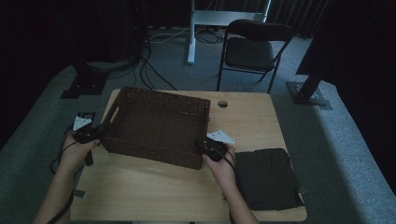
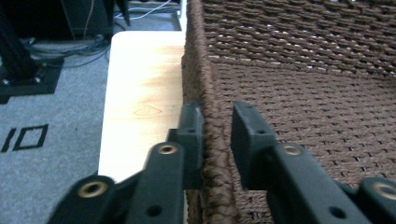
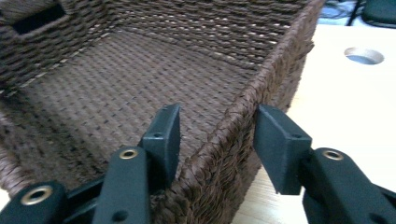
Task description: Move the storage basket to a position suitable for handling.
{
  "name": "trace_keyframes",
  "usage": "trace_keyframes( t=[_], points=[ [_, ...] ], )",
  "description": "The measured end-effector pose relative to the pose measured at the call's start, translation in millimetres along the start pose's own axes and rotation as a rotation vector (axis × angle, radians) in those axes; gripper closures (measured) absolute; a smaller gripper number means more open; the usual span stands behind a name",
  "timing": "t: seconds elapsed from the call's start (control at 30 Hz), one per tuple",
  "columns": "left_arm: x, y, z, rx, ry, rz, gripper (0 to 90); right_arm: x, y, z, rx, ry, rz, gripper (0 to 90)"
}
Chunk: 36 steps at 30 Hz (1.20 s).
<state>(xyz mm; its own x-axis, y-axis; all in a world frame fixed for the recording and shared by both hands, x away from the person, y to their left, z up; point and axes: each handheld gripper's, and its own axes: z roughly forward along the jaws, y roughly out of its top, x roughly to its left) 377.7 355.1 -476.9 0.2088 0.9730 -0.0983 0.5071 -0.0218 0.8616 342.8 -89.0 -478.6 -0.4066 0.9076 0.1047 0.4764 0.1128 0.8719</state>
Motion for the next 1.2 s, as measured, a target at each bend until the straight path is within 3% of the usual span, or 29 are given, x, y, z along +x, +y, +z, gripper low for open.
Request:
trace_keyframes(
  t=[0.33,0.47,0.5,0.9,1.0,1.2],
  points=[
    [-12.0,-4.1,-7.5,0.01,0.053,0.013,80.4,2.2,2.9,-0.5,0.017,-0.068,-0.003,61.7],
    [-15.5,-8.3,-12.2,0.002,0.049,-0.005,80.3,0.2,3.1,-1.7,0.022,-0.075,-0.011,63.2],
    [-17.7,-11.4,-15.9,-0.003,0.048,-0.026,80.3,-0.7,3.1,-2.9,0.026,-0.077,-0.012,64.2],
    [-29.1,-26.3,-40.4,0.001,0.075,-0.045,80.2,-2.0,1.5,-10.6,0.051,-0.054,-0.014,67.9],
    [-30.1,-31.9,-48.2,-0.004,0.074,-0.061,80.1,-1.0,0.1,-13.7,0.057,-0.043,-0.014,68.6],
    [-28.0,-39.0,-62.6,0.005,0.061,-0.052,80.3,4.0,-3.9,-19.6,0.061,-0.029,-0.017,69.1]
  ],
)
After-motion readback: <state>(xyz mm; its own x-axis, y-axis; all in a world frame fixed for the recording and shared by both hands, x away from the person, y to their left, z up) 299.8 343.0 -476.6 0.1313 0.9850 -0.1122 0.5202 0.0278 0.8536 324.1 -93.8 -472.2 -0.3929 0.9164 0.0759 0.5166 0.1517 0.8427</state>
